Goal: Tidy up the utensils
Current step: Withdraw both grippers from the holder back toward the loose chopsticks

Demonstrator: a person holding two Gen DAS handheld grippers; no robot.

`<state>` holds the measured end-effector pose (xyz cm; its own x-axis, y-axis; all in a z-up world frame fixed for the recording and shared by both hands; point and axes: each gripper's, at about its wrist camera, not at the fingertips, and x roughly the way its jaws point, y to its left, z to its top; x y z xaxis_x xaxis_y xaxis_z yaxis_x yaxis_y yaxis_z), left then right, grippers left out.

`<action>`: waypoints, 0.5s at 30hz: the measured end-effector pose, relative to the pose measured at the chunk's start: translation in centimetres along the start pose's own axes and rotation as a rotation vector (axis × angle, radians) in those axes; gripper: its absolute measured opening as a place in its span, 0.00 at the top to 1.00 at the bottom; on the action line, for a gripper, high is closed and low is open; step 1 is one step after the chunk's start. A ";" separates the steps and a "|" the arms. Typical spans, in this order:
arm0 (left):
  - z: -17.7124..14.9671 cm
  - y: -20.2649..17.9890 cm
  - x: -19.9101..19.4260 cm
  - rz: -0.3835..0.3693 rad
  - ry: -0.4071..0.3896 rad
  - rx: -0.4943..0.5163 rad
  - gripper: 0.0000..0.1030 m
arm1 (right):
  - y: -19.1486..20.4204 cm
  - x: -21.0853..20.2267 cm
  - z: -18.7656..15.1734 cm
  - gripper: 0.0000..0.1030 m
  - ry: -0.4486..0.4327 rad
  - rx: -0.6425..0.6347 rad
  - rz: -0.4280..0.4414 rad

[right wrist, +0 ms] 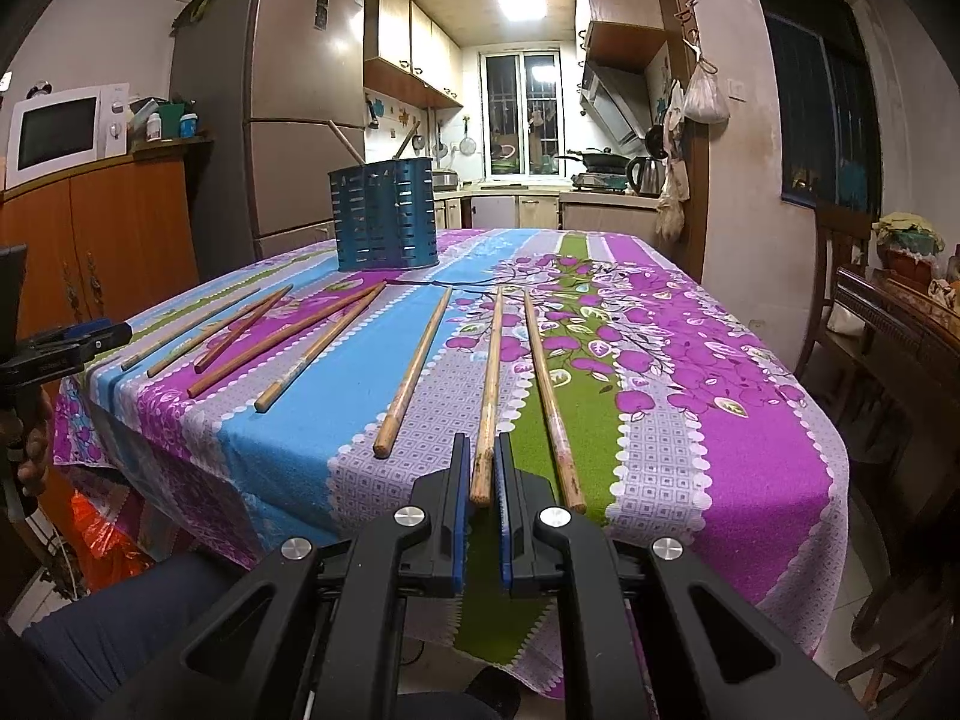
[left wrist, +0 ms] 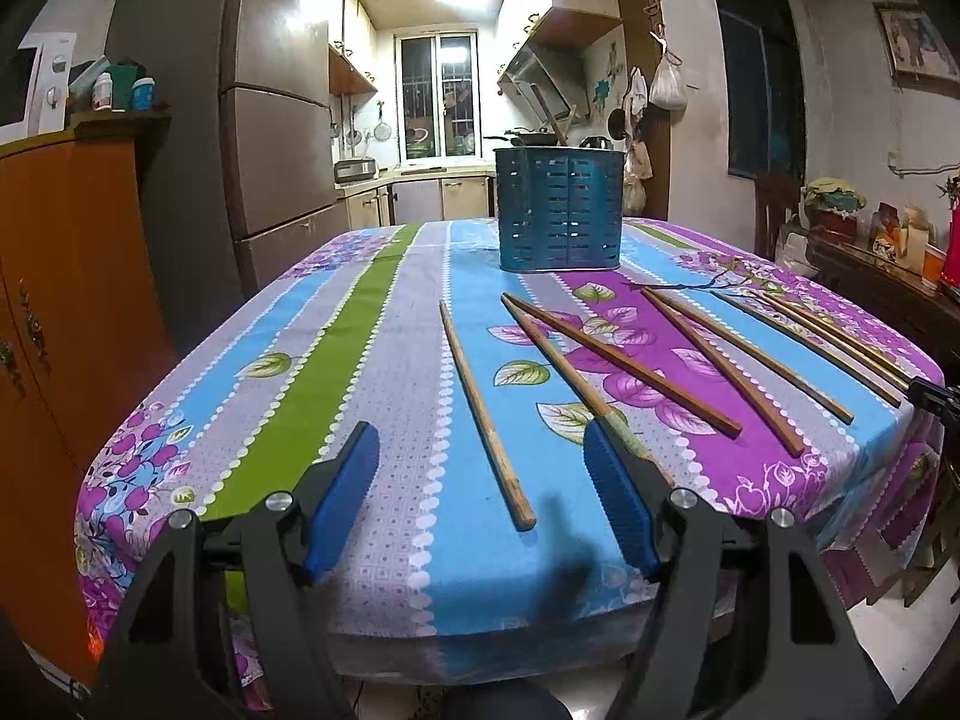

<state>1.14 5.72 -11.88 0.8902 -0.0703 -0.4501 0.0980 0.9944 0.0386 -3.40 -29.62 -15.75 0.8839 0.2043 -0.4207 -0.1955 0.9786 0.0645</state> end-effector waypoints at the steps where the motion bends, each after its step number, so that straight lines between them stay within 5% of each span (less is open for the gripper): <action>1: -0.1 0.0 0.0 0.000 0.003 -0.003 0.34 | 0.0 0.0 0.0 0.90 -0.001 0.000 0.002; 15: -1.0 0.2 -0.7 0.028 -0.005 -0.011 0.34 | -0.2 -0.1 -0.1 0.90 -0.001 0.004 0.004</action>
<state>0.13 6.04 -12.43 0.8947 -0.0423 -0.4447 0.0678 0.9968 0.0416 -3.48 -29.86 -15.86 0.8836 0.2081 -0.4196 -0.1970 0.9779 0.0701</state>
